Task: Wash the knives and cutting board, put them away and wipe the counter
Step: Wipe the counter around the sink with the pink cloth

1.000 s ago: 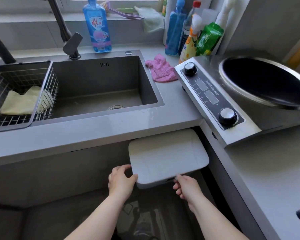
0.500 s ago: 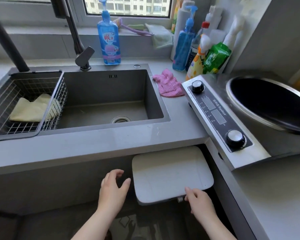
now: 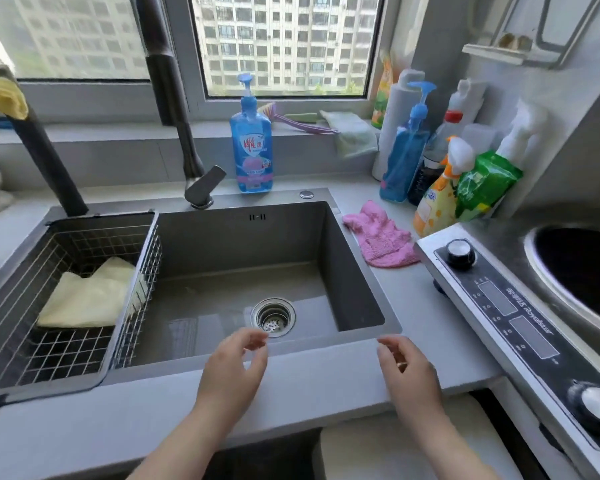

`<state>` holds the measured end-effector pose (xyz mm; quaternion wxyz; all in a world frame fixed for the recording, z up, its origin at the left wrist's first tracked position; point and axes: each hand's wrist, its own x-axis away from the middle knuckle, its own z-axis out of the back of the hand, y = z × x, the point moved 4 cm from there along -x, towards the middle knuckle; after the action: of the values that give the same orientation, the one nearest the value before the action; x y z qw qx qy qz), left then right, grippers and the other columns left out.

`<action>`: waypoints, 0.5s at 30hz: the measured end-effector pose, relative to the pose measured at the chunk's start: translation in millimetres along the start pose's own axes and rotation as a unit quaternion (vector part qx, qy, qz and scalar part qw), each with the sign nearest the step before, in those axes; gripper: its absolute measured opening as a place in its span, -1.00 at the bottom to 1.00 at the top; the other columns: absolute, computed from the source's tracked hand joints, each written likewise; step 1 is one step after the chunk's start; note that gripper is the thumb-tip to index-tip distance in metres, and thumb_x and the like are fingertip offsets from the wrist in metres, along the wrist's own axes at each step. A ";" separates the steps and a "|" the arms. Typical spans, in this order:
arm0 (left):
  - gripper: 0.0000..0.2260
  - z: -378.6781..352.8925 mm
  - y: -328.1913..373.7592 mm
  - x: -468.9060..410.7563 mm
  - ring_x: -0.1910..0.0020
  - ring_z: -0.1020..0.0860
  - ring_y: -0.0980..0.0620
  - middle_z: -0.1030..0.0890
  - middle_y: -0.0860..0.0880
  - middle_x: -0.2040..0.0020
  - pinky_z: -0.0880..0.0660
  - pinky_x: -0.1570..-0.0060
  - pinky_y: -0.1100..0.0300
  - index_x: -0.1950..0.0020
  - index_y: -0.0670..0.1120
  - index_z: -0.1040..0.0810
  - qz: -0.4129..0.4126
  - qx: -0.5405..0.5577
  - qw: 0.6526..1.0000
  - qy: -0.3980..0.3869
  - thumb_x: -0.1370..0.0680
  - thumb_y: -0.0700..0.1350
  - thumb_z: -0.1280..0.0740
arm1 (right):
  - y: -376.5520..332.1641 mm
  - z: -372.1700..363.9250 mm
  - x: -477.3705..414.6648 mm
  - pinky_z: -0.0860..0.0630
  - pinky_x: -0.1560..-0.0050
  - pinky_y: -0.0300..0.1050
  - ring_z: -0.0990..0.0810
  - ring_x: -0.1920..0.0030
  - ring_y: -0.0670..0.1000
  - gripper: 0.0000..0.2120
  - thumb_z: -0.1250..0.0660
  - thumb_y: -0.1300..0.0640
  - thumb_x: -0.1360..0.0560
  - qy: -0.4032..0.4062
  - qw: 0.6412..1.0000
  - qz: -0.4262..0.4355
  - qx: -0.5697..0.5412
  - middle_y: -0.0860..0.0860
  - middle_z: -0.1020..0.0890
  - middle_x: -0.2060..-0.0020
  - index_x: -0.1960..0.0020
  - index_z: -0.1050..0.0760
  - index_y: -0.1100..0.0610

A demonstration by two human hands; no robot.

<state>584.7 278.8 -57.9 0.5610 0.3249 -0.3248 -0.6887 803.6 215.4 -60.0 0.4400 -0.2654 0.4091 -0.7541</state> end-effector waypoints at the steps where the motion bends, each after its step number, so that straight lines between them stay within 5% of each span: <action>1: -0.66 2.1 -4.1 -15.6 0.12 -0.46 0.31 -0.49 0.27 0.19 -0.32 0.14 0.55 0.19 0.21 -0.38 -0.011 -0.010 1.000 -0.013 -0.49 -0.26 -0.30 | -9.8 -7.8 -15.5 -0.37 0.22 -0.43 -0.47 0.17 -0.04 -0.87 -0.22 0.24 -0.54 0.012 1.000 0.000 0.011 0.01 -0.54 0.15 0.03 -0.50 0.06; 5: -0.86 18.1 -16.7 -84.4 0.11 -0.45 0.21 -0.44 0.29 0.17 -0.26 0.13 0.49 0.01 -0.04 -0.56 -0.041 -0.036 0.998 -0.038 -0.50 -0.24 -0.31 | -41.6 -37.2 -80.1 -0.36 -0.14 -0.13 -0.50 -0.12 0.11 -0.77 -0.24 0.27 -0.52 0.078 0.994 0.012 0.077 0.10 -0.55 -0.03 -0.15 -0.53 0.25; 10: -0.77 42.0 -18.1 -170.3 -0.10 -0.49 0.00 -0.56 -0.02 -0.07 -0.30 -0.02 0.31 -0.14 -0.14 -0.55 -0.065 -0.066 0.995 -0.037 -0.50 -0.22 -0.29 | -55.1 -54.2 -122.9 -0.21 -0.31 -0.15 -0.34 -0.33 0.11 -0.68 -0.24 0.21 -0.54 0.091 0.985 -0.024 0.147 0.12 -0.45 -0.30 -0.28 -0.44 0.21; 15: -0.66 40.3 1.2 -236.8 -0.27 -0.42 0.01 -0.48 -0.04 -0.29 -0.32 -0.26 0.16 -0.31 -0.08 -0.43 -0.064 -0.060 0.994 -0.059 -0.53 -0.19 -0.26 | -47.5 -56.1 -148.1 -0.07 -0.43 -0.14 -0.05 -0.50 0.03 -0.51 -0.17 0.02 -0.57 0.031 0.968 -0.076 0.237 0.00 -0.08 -0.51 -0.47 -0.17 0.05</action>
<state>590.4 514.9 -13.9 0.5140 0.2700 -0.2940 -0.7593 809.7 380.5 -55.0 0.4186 -0.1603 0.2102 -0.8688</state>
